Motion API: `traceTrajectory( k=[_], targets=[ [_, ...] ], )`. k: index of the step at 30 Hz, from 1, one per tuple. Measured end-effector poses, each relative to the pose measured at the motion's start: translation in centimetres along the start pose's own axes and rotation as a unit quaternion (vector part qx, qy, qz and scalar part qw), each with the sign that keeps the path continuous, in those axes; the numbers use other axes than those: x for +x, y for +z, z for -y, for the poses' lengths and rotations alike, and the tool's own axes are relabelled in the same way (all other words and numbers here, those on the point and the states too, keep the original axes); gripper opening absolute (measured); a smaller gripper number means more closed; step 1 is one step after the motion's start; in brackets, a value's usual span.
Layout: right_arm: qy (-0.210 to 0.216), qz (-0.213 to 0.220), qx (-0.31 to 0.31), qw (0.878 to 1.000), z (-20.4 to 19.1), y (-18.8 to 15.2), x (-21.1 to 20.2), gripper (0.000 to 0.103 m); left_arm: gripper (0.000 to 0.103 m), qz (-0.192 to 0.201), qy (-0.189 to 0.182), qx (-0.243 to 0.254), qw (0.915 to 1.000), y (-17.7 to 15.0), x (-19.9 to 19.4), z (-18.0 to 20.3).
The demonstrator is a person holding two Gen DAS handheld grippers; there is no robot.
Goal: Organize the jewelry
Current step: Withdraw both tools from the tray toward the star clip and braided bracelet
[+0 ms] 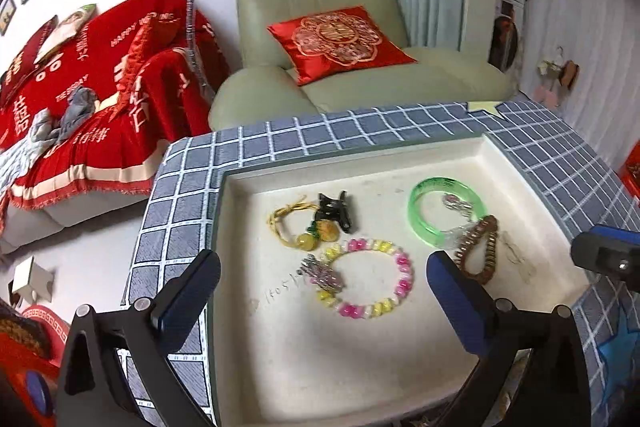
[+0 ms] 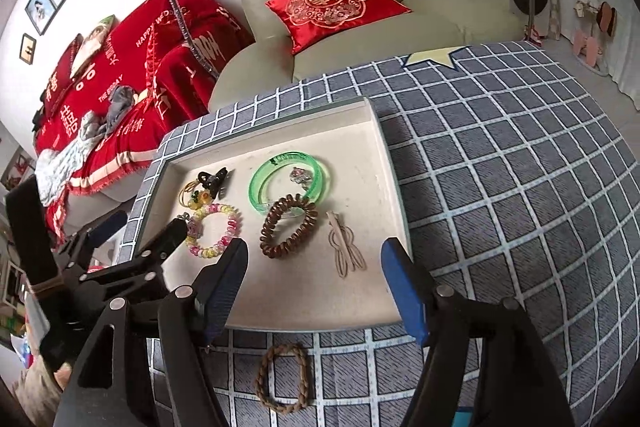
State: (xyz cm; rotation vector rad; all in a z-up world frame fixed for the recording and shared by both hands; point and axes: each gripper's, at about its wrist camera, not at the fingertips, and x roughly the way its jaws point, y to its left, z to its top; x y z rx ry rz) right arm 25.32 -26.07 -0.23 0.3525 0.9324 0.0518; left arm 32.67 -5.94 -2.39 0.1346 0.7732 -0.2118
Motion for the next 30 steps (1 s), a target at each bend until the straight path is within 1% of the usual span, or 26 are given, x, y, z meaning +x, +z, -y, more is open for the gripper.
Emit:
traceTrajectory(
  k=[3, 5, 6, 8, 9, 10, 12, 15, 18, 22, 26, 30],
  targets=[
    [-0.005, -0.003, 0.001, 1.0, 0.3, -0.2, -0.2, 0.073, 0.103, 0.004, 0.004, 0.001, 1.0, 0.1, -0.9, 0.0],
    [-0.006, -0.003, -0.002, 1.0, 0.4, -0.5, -0.5, 0.079, 0.103, 0.007, -0.001, -0.001, 1.0, 0.0, -1.7, -0.1],
    [-0.007, -0.002, -0.003, 1.0, 0.3, -0.6, -0.6, 0.083, 0.103, 0.007, -0.002, -0.001, 1.0, -0.2, -2.0, -0.1],
    [-0.01, 0.007, -0.006, 1.0, 0.2, -1.0, -1.2, 0.086, 0.103, 0.005, -0.005, 0.002, 1.0, -0.5, -2.7, -0.1],
    [-0.014, 0.011, -0.005, 1.0, 0.2, -1.1, -1.5, 0.092, 0.103, 0.003, -0.007, 0.002, 1.0, -0.6, -2.9, -0.1],
    [-0.013, 0.017, -0.002, 1.0, 0.2, -1.3, -1.9, 0.103, 0.103, 0.001, -0.008, 0.002, 1.0, -0.9, -3.1, -0.1],
    [-0.005, 0.031, 0.004, 1.0, 0.3, -1.6, -2.7, 0.103, 0.103, -0.002, -0.013, 0.001, 0.9999, -1.3, -3.8, -0.2],
    [-0.004, 0.039, 0.002, 0.999, 0.1, -2.2, -3.8, 0.103, 0.103, -0.004, -0.02, 0.001, 0.9998, -2.0, -5.0, -0.4],
    [-0.002, 0.03, -0.004, 1.0, -0.3, -2.8, -4.6, 0.103, 0.103, -0.005, -0.021, 0.008, 0.9997, -2.9, -6.0, -0.2],
    [-0.013, 0.026, -0.013, 1.0, -0.7, -3.5, -5.6, 0.103, 0.103, -0.011, -0.024, 0.011, 0.9996, -4.3, -7.2, -0.1],
    [-0.011, 0.014, -0.013, 1.0, -1.0, -4.2, -6.1, 0.103, 0.103, -0.015, -0.019, 0.012, 0.9996, -5.5, -8.0, 0.0],
    [-0.011, 0.005, -0.016, 1.0, -1.0, -5.0, -6.5, 0.103, 0.103, -0.019, -0.022, 0.016, 0.9995, -6.5, -8.4, 0.0]
  ],
)
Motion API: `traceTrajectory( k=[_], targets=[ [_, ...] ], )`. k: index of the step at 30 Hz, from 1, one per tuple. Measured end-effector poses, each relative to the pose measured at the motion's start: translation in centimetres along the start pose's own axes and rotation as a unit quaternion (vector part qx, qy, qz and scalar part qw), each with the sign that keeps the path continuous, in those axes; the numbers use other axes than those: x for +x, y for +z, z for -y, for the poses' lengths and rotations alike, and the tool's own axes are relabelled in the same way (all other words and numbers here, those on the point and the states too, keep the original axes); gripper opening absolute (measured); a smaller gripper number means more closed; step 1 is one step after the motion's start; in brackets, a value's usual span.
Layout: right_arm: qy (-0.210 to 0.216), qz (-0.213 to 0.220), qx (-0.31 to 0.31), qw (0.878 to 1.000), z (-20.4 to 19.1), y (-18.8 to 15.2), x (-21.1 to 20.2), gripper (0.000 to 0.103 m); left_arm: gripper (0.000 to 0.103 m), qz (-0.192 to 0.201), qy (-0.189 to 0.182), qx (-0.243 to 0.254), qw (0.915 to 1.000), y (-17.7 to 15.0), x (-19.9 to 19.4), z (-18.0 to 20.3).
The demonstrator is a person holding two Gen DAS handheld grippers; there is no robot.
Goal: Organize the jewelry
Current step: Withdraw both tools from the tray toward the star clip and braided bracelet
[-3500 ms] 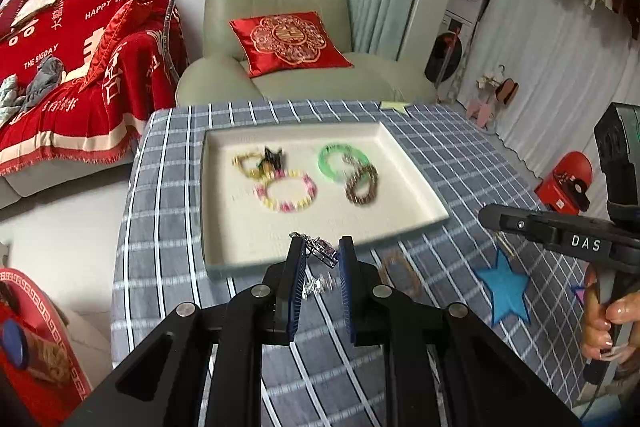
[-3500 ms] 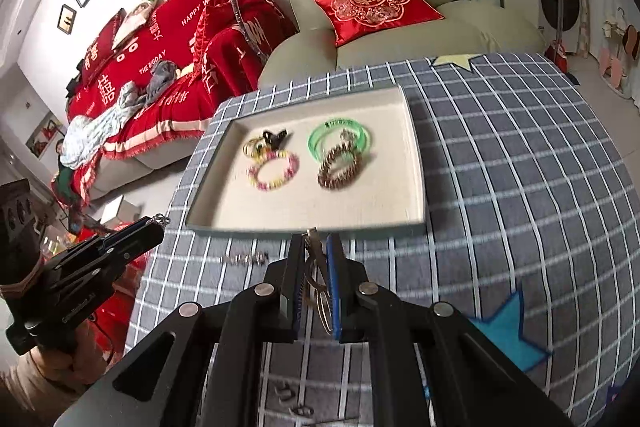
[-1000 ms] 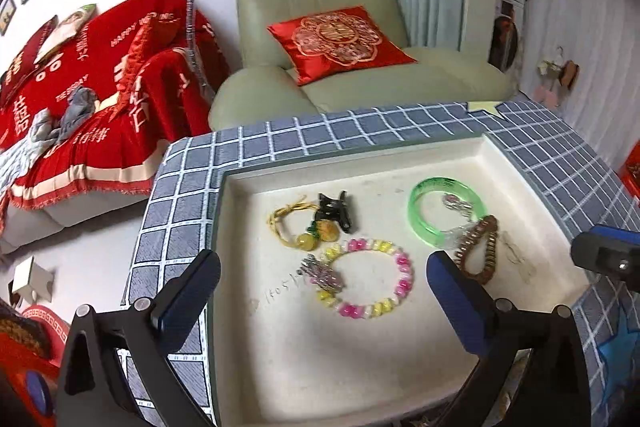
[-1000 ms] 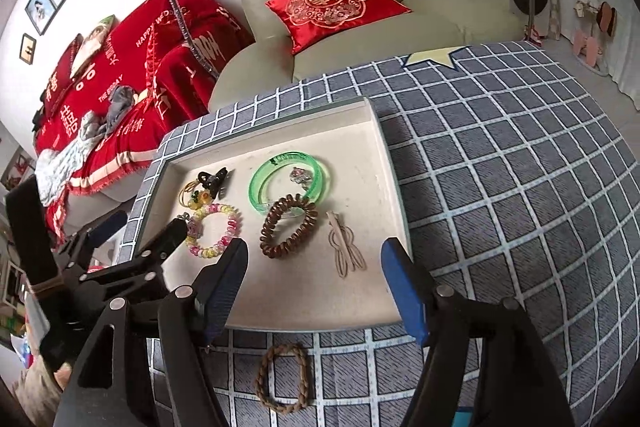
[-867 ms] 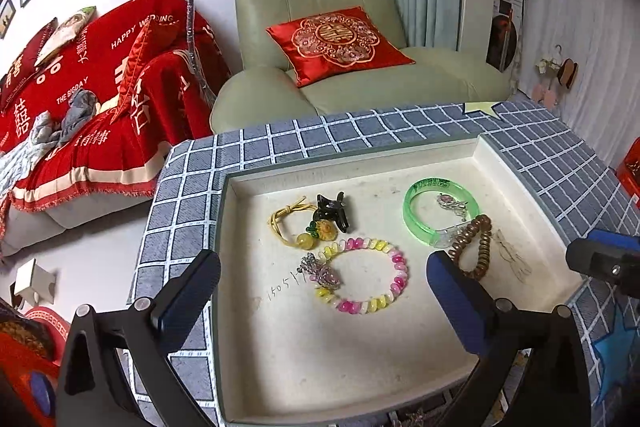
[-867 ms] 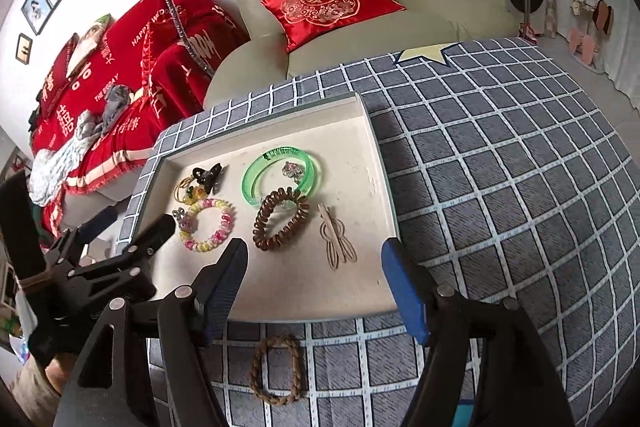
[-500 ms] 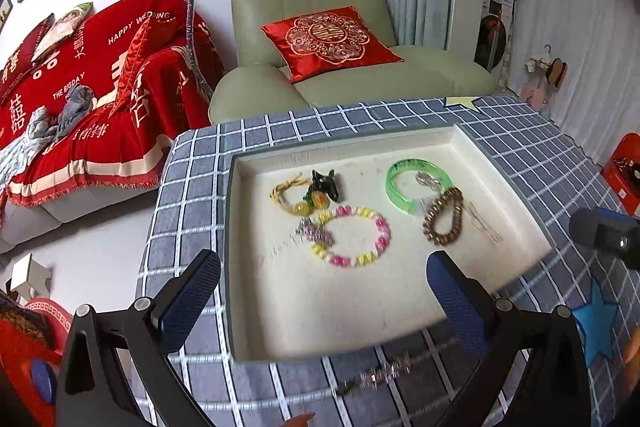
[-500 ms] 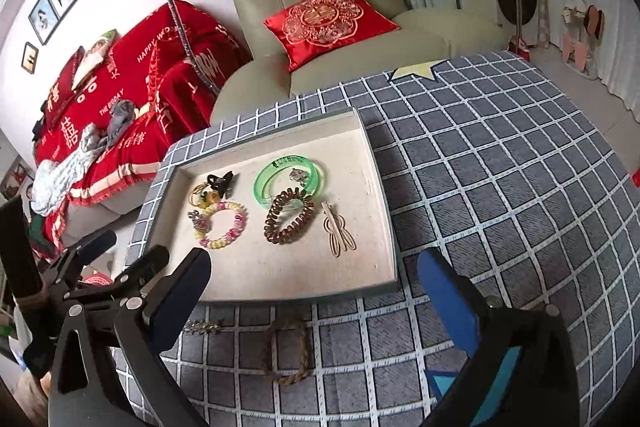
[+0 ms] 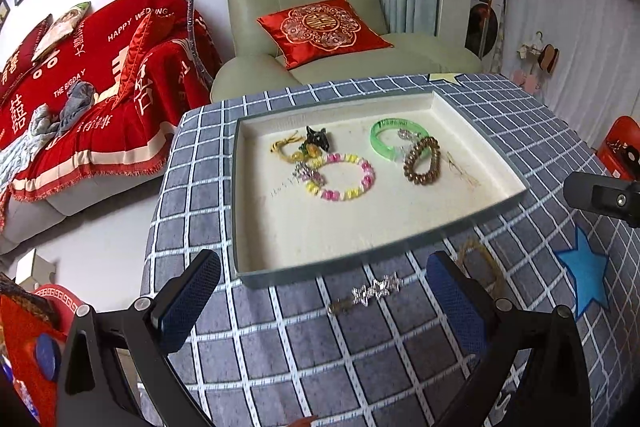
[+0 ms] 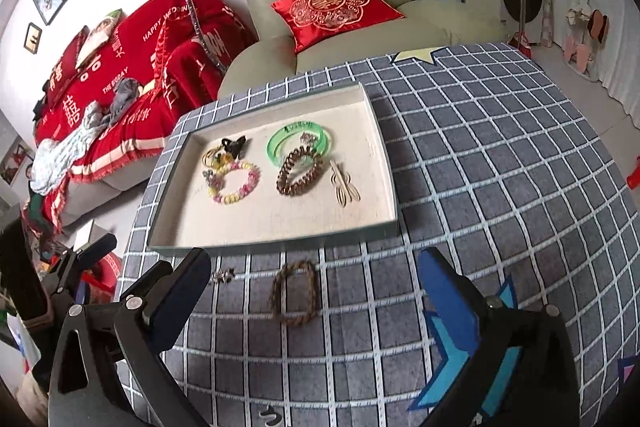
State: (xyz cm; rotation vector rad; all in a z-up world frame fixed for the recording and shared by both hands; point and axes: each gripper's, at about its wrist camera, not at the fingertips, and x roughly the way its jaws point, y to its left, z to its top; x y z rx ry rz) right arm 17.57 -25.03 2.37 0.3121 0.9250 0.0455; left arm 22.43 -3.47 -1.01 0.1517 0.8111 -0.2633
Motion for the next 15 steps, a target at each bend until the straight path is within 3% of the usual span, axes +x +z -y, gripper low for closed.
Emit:
traceTrajectory(
  k=[15],
  targets=[
    [-0.008, -0.031, -0.001, 0.999, -0.2, -2.0, 0.7, 0.103, 0.103, -0.021, -0.03, 0.03, 0.9989, -1.9, 0.1, 0.0]
  ],
)
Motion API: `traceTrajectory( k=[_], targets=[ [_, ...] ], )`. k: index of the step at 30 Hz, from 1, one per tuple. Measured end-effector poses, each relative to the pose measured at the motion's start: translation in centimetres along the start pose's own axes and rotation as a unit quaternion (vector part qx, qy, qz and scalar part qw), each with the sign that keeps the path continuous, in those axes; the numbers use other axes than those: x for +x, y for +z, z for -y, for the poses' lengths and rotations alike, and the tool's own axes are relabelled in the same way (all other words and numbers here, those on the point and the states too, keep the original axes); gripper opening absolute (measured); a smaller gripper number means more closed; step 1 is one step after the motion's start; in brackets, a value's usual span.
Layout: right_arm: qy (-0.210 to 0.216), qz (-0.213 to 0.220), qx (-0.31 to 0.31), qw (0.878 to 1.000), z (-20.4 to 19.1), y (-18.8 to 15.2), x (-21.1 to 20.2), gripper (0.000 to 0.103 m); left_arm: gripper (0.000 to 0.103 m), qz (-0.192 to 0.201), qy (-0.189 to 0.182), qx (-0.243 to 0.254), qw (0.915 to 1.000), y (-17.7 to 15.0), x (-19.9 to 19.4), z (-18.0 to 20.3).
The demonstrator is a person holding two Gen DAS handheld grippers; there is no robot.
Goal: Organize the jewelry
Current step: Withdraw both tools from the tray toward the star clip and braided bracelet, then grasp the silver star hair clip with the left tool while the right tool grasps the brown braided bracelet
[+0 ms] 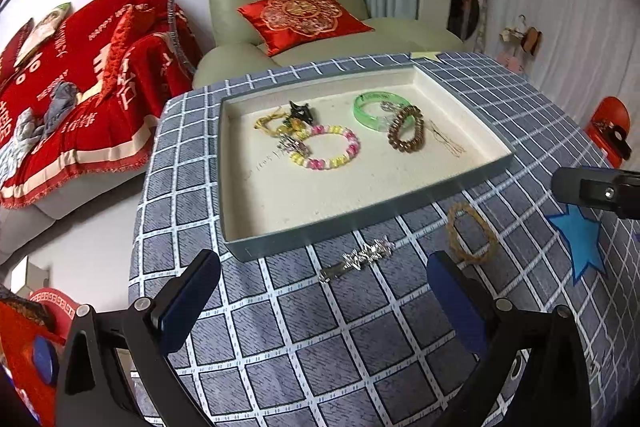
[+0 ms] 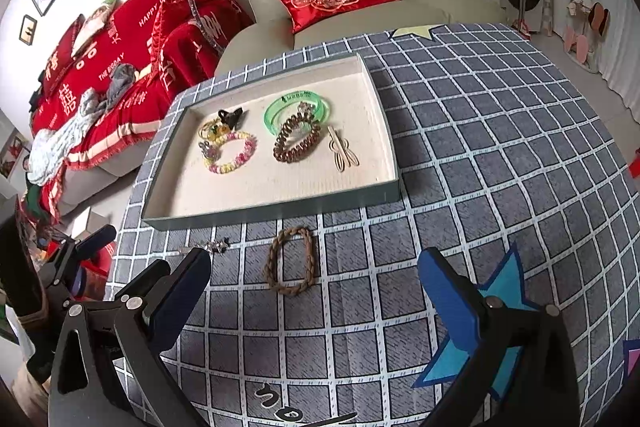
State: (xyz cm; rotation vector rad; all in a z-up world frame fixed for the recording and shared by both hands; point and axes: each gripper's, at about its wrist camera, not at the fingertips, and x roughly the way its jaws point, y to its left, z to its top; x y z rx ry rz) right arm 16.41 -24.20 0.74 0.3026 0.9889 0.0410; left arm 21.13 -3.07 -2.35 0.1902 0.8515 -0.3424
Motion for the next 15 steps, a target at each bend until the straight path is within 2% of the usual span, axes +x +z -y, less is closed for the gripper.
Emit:
traceTrajectory(
  k=[15],
  targets=[
    [-0.04, -0.049, -0.028, 0.998, 0.0, -1.8, 3.6, 0.103, 0.103, -0.048, -0.028, 0.039, 0.9977, -2.2, 3.2, 0.1]
  ],
)
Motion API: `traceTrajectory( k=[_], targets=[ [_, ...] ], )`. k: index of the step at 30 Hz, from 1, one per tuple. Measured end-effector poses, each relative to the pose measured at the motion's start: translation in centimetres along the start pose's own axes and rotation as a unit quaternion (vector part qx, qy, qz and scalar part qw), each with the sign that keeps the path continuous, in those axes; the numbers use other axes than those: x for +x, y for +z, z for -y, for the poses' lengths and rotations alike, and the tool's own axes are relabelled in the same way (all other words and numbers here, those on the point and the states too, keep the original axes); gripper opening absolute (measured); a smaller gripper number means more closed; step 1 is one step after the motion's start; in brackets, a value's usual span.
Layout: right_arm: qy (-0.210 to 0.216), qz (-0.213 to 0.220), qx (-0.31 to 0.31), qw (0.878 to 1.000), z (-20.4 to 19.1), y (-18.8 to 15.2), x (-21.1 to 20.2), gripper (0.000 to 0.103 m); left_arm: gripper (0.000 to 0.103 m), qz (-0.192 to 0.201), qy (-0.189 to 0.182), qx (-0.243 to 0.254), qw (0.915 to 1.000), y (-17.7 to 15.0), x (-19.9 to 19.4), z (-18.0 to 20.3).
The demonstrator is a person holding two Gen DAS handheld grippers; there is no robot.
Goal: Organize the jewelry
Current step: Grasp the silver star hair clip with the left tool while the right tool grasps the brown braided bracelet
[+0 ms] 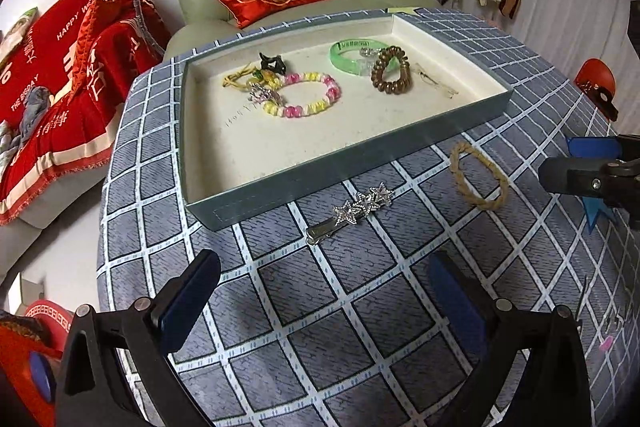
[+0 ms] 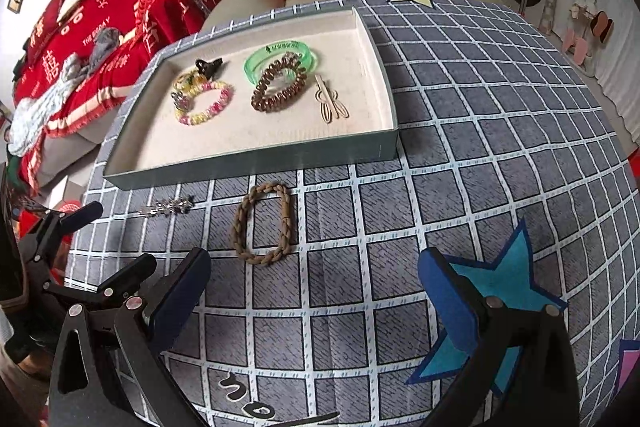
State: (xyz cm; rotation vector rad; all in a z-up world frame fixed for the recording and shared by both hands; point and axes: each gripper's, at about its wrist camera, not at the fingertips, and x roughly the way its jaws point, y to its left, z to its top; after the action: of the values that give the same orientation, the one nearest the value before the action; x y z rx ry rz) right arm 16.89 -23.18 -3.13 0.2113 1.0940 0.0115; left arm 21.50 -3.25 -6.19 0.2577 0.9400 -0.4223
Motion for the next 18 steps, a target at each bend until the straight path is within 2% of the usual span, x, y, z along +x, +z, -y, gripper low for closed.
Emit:
traceTrajectory(
  k=[2, 8, 10, 12, 18],
  targets=[
    [-0.007, -0.002, -0.009, 1.0, -0.3, 0.1, 0.5, 0.102, 0.103, -0.002, -0.004, 0.001, 1.0, 0.1, 0.4, 0.1],
    [-0.02, -0.015, -0.032, 0.999, -1.1, 0.3, 2.0, 0.089, 0.1, -0.006, -0.007, 0.015, 0.9998, 0.4, 1.3, 0.5],
    [-0.022, -0.016, -0.041, 0.999, -1.6, 0.4, 2.4, 0.075, 0.1, -0.004, -0.009, 0.022, 0.9997, 0.6, 1.5, 0.8],
    [-0.026, -0.023, -0.053, 0.998, -1.9, 0.5, 2.9, 0.071, 0.091, -0.005, -0.013, 0.029, 0.9995, 0.8, 1.6, 1.0],
    [-0.05, -0.026, -0.097, 0.994, -3.0, 0.5, 3.7, 0.052, 0.091, -0.009, -0.023, 0.039, 0.9989, 1.4, 2.2, 1.1]
  ],
)
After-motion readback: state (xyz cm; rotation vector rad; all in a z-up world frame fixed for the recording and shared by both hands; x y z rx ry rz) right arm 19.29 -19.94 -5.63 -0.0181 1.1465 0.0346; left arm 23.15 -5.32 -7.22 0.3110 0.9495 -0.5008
